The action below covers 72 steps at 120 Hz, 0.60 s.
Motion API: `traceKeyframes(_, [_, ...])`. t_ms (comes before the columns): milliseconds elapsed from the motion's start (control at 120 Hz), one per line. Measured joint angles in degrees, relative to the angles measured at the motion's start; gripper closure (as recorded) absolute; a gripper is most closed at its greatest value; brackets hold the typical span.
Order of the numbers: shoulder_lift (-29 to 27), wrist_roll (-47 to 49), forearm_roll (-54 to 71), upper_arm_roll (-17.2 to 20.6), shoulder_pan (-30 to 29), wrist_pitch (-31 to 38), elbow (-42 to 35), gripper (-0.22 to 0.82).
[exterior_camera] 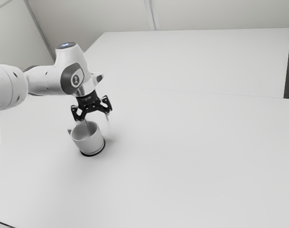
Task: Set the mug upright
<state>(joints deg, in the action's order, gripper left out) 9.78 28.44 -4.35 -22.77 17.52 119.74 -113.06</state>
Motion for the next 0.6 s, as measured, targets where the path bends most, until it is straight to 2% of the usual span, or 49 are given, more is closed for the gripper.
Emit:
traceKeyframes(267, [-3.93, -6.28, 2.3, -0.05, 0.02, -6.68, 10.86, 0.02])
traceKeyframes(467, [-7.68, -14.85, 5.67, -0.23, 0.09, -15.36, 19.81, 0.01])
traceKeyframes(517, [-8.02, -16.87, 6.41, 0.75, -1.06, -18.14, 22.8, 0.01])
traceKeyframes(600, [-8.99, -19.95, 7.09, 5.54, -5.93, -21.76, 24.85, 0.0])
